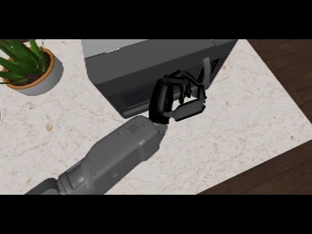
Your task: Pick up the milk, place it into the microwave and close the microwave
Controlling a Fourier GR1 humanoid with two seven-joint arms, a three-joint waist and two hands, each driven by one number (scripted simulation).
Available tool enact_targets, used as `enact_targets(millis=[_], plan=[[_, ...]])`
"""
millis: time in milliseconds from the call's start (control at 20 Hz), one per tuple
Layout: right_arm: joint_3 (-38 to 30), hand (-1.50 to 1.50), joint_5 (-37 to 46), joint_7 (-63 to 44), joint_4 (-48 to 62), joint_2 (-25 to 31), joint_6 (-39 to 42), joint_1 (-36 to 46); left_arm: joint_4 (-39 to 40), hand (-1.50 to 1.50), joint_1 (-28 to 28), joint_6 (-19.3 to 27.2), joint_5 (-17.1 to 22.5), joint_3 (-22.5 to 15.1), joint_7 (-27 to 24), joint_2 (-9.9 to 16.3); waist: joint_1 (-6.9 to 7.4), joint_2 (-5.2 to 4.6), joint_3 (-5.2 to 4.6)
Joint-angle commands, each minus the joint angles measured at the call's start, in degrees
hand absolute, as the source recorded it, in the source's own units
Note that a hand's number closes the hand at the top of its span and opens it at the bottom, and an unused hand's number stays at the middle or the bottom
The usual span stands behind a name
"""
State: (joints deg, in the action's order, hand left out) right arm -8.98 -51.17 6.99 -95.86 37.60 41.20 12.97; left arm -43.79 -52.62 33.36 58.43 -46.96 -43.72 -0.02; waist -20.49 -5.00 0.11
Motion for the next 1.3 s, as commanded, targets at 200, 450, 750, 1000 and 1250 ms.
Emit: enact_targets(millis=[200, 450, 750, 1000, 1250], plan=[[0.5, -1.50, -1.9, -1.0, -0.2, 1.3, 1.4, 0.6, 4.5, 1.50, -4.8, -2.7, 1.5, 0.8, 0.8, 0.0, -0.21, -0.70, -0.18], [1.0, -1.50, -4.9, -1.0, 0.0, 1.3, 2.9, 0.9, 8.6, 1.50, -5.4, 0.2, 0.4, -2.2, 3.6, 0.0, -0.29, -0.73, 0.21], [0.9, -1.50, -7.2, -1.6, -0.7, 2.7, 3.8, 0.7, 10.8, 1.50, -3.8, 3.1, 2.2, -3.1, 5.9, 0.0, 1.35, -0.09, 0.03], [0.2, -1.50, -7.6, -1.9, -1.5, 3.9, 4.6, -0.2, 12.6, 1.50, -3.1, 5.9, 3.5, -3.7, 6.4, 0.0, 2.87, 0.37, -0.01], [-1.4, -1.50, -9.2, -2.3, -1.6, 5.2, 4.0, -2.2, 12.5, 1.50, -1.1, 4.8, 6.3, -3.6, 6.3, 0.0, 4.28, 0.50, -0.21]])
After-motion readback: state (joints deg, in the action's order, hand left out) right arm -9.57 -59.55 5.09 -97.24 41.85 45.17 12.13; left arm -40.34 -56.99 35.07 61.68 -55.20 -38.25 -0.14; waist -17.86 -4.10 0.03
